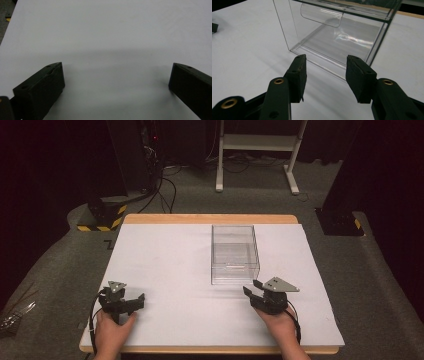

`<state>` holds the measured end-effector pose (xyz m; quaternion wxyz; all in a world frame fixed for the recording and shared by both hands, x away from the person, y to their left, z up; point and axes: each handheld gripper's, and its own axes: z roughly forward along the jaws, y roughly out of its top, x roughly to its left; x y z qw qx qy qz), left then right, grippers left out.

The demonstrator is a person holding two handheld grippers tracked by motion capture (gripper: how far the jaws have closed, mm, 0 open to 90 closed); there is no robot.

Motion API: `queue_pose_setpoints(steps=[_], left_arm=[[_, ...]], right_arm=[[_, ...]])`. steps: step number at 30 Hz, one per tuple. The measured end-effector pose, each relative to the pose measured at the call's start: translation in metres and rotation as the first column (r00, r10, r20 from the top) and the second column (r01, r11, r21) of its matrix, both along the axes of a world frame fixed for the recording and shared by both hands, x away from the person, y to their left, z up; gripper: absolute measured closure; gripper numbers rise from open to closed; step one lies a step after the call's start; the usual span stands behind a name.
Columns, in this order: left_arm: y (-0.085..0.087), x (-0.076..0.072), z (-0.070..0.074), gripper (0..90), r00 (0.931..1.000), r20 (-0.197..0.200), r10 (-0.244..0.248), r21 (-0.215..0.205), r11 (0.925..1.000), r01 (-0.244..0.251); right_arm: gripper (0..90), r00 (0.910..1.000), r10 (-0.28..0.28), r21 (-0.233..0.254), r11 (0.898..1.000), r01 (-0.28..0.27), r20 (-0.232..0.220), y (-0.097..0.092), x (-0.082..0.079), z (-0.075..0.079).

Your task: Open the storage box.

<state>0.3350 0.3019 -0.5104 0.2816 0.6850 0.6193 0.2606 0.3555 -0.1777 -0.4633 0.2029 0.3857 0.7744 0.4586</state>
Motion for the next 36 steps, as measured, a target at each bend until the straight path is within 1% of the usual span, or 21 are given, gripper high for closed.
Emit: queue_pose_setpoints(steps=[3,5,6,7,8,10,12,18,20,25,26,27,28,33,36], left_arm=[[0.0,0.0,0.0,0.4,1.0,0.0,0.0,0.0,1.0,0.0],[0.0,0.0,0.0,0.4,1.0,0.0,0.0,0.0,1.0,0.0],[0.0,0.0,0.0,0.4,1.0,0.0,0.0,0.0,1.0,0.0],[0.0,0.0,0.0,0.4,1.0,0.0,0.0,0.0,1.0,0.0],[0.0,0.0,0.0,0.4,1.0,0.0,0.0,0.0,1.0,0.0],[0.0,0.0,0.0,0.4,1.0,0.0,0.0,0.0,1.0,0.0],[0.0,0.0,0.0,0.4,1.0,0.0,0.0,0.0,1.0,0.0],[0.0,0.0,0.0,0.4,1.0,0.0,0.0,-0.001,1.0,0.0],[0.0,0.0,0.0,0.4,1.0,0.0,0.0,0.0,1.0,0.0],[0.0,0.0,0.0,0.4,1.0,0.0,0.0,-0.001,1.0,0.0],[0.0,0.0,0.0,0.4,1.0,0.0,0.0,-0.001,1.0,0.0],[0.0,0.0,0.0,0.4,1.0,0.0,0.0,-0.001,1.0,0.0],[0.0,0.0,0.0,0.4,1.0,0.0,0.0,-0.001,1.0,0.0],[0.0,0.0,0.0,0.4,1.0,0.0,0.0,-0.001,1.0,0.0],[0.0,0.0,0.0,0.4,1.0,0.0,0.0,-0.001,1.0,0.0]], right_arm=[[50.6,1.0,0.002,0.005,1.0,-0.002,0.0,0.002,0.002,0.0],[48.6,0.9998,0.02,0.028,0.999,-0.02,0.0,0.005,0.006,0.0],[48.6,0.9998,0.02,0.028,0.999,-0.02,0.0,0.005,0.006,0.0],[46.7,0.9995,0.033,0.048,0.998,-0.033,0.0,0.005,0.009,0.0],[46.7,0.9994,0.033,0.056,0.998,-0.033,-0.002,0.005,0.011,-0.001],[47.0,0.9995,0.032,0.062,0.998,-0.032,-0.005,0.005,0.013,-0.001],[50.4,0.9994,0.032,0.078,0.996,-0.031,-0.014,0.004,0.019,-0.002],[50.7,0.9996,0.025,0.094,0.995,-0.024,-0.012,0.002,0.024,0.0],[50.3,0.9996,0.027,0.104,0.994,-0.026,-0.005,0.004,0.027,0.003],[51.3,0.9999,0.017,0.106,0.994,-0.017,0.003,0.008,0.03,0.004],[54.0,0.9999,0.011,0.107,0.994,-0.012,0.01,0.01,0.032,0.004],[54.0,0.9999,0.011,0.107,0.994,-0.012,0.01,0.01,0.032,0.004],[56.3,0.9999,0.009,0.109,0.994,-0.011,0.013,0.012,0.033,0.004],[59.1,0.9997,-0.002,0.103,0.995,0.0,0.024,0.016,0.035,0.003],[60.7,0.9996,0.005,0.108,0.994,-0.008,0.028,0.016,0.038,0.003]])
